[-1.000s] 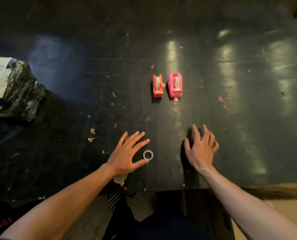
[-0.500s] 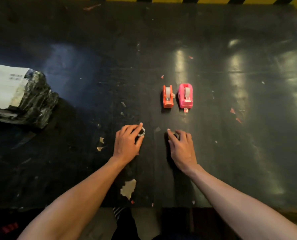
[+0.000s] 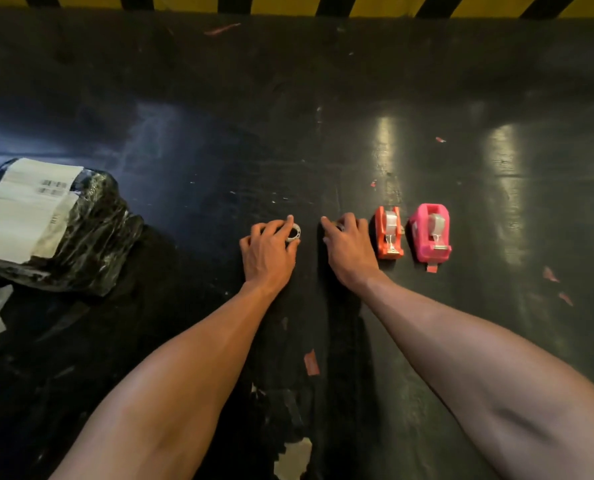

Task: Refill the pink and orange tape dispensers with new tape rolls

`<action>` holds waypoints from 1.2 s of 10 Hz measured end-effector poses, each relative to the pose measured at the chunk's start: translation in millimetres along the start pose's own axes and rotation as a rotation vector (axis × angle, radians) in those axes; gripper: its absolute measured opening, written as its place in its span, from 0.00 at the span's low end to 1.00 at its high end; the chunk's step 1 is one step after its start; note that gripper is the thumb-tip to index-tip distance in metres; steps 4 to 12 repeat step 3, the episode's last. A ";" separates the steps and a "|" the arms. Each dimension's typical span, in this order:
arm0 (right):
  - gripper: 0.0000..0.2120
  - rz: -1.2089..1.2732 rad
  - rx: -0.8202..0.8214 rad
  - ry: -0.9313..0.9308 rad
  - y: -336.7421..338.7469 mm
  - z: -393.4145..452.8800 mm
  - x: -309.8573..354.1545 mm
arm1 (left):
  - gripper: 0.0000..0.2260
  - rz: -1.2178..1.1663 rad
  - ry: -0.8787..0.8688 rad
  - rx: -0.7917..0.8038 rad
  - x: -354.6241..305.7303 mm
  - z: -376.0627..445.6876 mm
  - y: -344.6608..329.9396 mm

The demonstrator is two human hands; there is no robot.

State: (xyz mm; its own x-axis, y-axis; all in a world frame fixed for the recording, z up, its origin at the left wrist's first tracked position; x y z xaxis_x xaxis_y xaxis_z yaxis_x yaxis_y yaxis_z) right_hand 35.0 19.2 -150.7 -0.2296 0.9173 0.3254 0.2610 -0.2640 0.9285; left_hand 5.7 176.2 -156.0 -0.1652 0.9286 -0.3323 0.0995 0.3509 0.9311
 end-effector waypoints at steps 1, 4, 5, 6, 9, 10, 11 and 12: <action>0.21 -0.016 0.017 -0.046 2.2 4.6 4.4 | 0.23 -0.013 0.036 0.015 -4.8 2.9 1.0; 0.30 0.149 0.112 -0.121 15.7 2.9 8.4 | 0.32 -0.069 0.049 0.176 -8.4 5.4 13.2; 0.30 0.149 0.112 -0.121 15.7 2.9 8.4 | 0.32 -0.069 0.049 0.176 -8.4 5.4 13.2; 0.30 0.149 0.112 -0.121 15.7 2.9 8.4 | 0.32 -0.069 0.049 0.176 -8.4 5.4 13.2; 0.30 0.149 0.112 -0.121 15.7 2.9 8.4 | 0.32 -0.069 0.049 0.176 -8.4 5.4 13.2; 0.30 0.149 0.112 -0.121 15.7 2.9 8.4 | 0.32 -0.069 0.049 0.176 -8.4 5.4 13.2; 0.30 0.149 0.112 -0.121 15.7 2.9 8.4 | 0.32 -0.069 0.049 0.176 -8.4 5.4 13.2; 0.30 0.149 0.112 -0.121 15.7 2.9 8.4 | 0.32 -0.069 0.049 0.176 -8.4 5.4 13.2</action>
Point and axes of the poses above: each hand's wrist, its own z-axis towards the middle knuckle, its own y-axis out of the back of the hand, x = y × z, the point moved 1 cm from there along z, towards the middle knuckle, and after that the axes turned 7 degrees about x, right-handed, at the moved point
